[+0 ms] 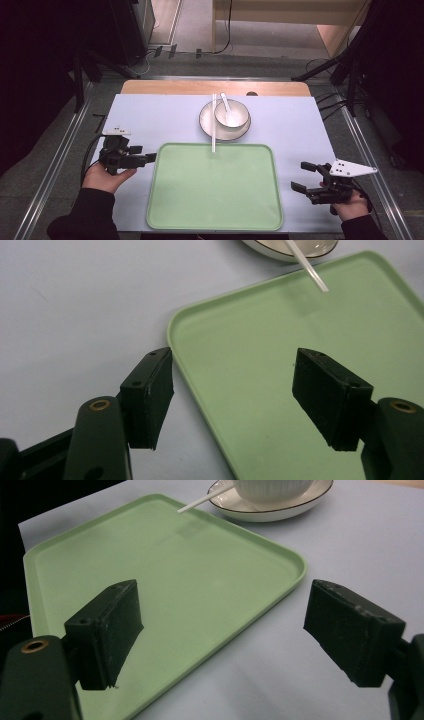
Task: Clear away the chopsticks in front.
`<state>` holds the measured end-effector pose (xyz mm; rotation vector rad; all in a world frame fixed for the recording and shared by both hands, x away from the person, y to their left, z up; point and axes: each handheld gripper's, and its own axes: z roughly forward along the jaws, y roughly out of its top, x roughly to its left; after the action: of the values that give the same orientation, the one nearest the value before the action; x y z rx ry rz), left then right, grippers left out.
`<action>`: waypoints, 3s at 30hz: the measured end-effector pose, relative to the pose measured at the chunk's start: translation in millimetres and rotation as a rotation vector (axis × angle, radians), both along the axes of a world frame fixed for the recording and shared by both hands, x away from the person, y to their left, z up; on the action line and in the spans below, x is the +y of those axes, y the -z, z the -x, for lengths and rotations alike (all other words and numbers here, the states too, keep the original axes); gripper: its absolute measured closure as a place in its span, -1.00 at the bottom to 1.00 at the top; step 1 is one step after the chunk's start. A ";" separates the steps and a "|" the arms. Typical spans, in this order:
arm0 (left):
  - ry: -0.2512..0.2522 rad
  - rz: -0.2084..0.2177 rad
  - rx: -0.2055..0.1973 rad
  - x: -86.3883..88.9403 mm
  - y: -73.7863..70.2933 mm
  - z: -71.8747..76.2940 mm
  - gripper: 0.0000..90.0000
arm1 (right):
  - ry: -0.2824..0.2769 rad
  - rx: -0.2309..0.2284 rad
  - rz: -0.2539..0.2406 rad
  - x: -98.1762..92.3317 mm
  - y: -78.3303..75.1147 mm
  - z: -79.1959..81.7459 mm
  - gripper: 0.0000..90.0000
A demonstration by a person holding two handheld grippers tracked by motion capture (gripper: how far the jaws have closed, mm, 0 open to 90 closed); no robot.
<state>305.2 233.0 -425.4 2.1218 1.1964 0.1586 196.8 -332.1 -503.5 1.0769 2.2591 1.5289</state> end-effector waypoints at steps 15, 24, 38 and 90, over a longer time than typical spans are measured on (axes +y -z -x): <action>0.068 -0.010 0.010 -46.9 -13.7 -35.4 -0.23 | -0.003 0.002 -0.001 0.1 0.8 -0.7 -0.64; 0.063 -0.001 0.013 -69.1 -14.7 -53.9 -0.16 | -0.001 0.003 -0.003 -0.1 1.2 -1.1 -0.64; 0.087 -0.026 0.014 -110.4 -6.3 -78.0 -0.13 | -0.003 0.007 0.001 0.1 1.2 -1.8 -0.64; -0.103 -0.099 0.104 -186.0 62.7 -136.7 0.68 | -0.008 0.003 -0.001 -1.2 0.7 -1.8 -0.64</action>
<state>441.9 47.0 -488.2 2.1769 1.3863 0.1577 198.6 -333.3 -504.2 1.0721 2.2677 1.5332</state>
